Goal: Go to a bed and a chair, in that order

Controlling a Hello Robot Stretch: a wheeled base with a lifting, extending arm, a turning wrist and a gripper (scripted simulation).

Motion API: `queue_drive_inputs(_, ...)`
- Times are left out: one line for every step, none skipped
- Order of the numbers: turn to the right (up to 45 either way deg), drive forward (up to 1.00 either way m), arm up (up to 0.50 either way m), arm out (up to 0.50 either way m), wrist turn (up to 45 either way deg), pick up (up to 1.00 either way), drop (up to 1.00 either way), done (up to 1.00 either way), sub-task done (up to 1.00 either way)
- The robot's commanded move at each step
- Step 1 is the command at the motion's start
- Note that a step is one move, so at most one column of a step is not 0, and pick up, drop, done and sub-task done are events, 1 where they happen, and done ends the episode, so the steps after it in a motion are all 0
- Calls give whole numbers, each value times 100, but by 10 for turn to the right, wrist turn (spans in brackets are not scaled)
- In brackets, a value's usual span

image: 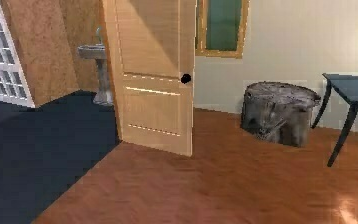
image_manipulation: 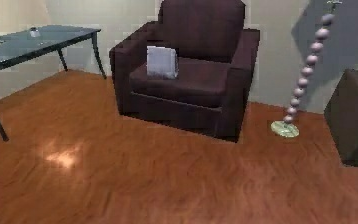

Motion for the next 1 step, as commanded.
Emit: queue_drive_inputs(60,0,0,0,0,0,0,0,0)
